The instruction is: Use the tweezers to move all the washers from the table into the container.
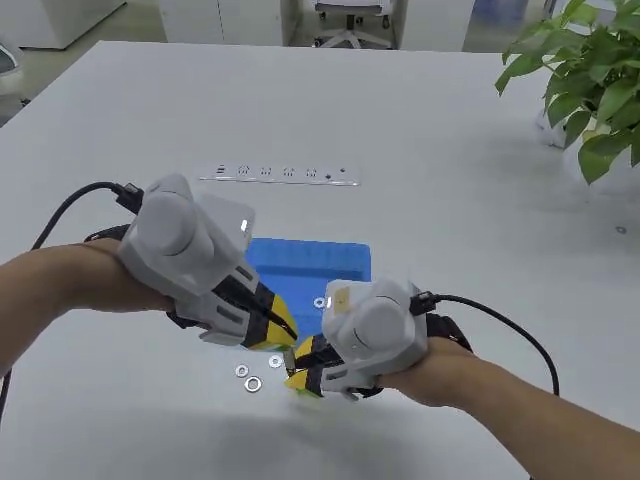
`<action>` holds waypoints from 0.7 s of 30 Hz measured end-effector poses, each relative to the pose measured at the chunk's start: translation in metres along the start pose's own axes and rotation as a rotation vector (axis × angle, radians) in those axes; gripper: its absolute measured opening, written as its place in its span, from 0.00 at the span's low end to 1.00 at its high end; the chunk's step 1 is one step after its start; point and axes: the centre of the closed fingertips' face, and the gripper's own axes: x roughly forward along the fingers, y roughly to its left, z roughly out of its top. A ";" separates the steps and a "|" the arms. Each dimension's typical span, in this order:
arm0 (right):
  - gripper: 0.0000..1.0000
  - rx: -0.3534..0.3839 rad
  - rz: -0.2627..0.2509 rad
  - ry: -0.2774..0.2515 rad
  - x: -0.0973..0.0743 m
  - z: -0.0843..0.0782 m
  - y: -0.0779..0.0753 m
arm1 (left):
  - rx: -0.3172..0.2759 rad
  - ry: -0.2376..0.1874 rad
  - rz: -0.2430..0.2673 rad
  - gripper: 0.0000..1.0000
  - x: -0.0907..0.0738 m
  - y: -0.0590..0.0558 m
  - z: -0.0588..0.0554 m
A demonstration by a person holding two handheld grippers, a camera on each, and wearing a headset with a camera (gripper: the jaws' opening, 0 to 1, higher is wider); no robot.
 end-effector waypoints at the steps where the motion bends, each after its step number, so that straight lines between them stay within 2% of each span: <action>1: 0.12 0.003 -0.001 0.000 0.001 -0.001 0.000 | 0.000 0.001 -0.002 0.06 0.001 0.000 0.000; 13: 0.12 0.009 0.002 0.004 0.004 -0.007 0.002 | -0.008 0.004 -0.011 0.06 0.006 -0.002 -0.003; 21: 0.14 0.012 0.000 0.000 0.006 -0.006 0.001 | -0.010 -0.004 0.003 0.06 0.007 0.003 -0.003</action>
